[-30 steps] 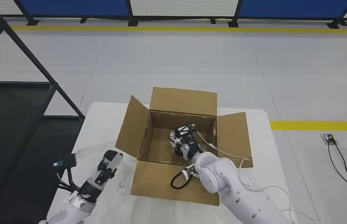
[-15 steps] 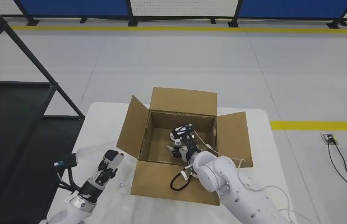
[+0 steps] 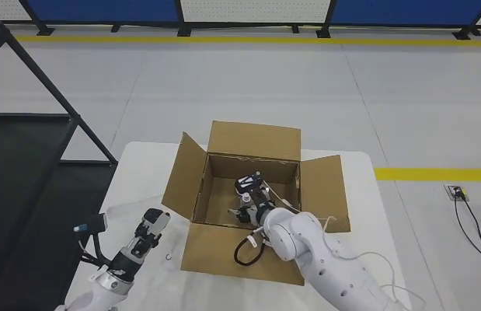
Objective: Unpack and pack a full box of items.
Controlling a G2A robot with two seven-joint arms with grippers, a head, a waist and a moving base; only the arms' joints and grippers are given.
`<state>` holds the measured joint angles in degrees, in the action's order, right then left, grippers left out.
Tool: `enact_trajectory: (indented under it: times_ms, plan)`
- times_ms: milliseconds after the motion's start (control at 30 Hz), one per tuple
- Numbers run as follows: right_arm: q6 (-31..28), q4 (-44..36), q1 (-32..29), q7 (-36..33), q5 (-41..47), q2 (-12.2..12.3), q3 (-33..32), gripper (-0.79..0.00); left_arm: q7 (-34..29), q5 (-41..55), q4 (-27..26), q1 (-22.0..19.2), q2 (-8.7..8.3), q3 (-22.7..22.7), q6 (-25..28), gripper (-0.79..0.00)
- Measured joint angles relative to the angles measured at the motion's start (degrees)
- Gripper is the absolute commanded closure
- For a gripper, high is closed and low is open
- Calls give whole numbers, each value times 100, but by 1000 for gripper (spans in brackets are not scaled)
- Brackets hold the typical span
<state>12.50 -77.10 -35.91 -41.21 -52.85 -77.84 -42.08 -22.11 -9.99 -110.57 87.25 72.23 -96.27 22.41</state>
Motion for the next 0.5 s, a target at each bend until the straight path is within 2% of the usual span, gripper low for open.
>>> enact_trajectory:
  times_ms: [67, 133, 300, 367, 400, 500]
  plan:
    - [-13, 87, 49, -40, 22, -41, 17, -690, -1, 12, 12, 0, -8, -6, 8, -785]
    - [-31, 168, 91, -47, 45, -80, 29, -425, -1, 19, 19, 0, -15, -6, 15, -785]
    - [-97, 302, 141, 8, 92, -157, 28, -265, 9, 30, 15, 7, -30, 8, -11, -785]
    - [-124, 331, 145, 41, 92, -181, 16, -117, 14, 28, 11, 10, -36, 13, -20, -785]
    - [-132, 336, 145, 55, 88, -190, 9, 0, 13, 26, 9, 10, -39, 15, -21, -785]
    - [-160, 297, 117, 120, 69, -208, -46, 0, 10, 25, 9, 5, -50, 13, -22, -785]
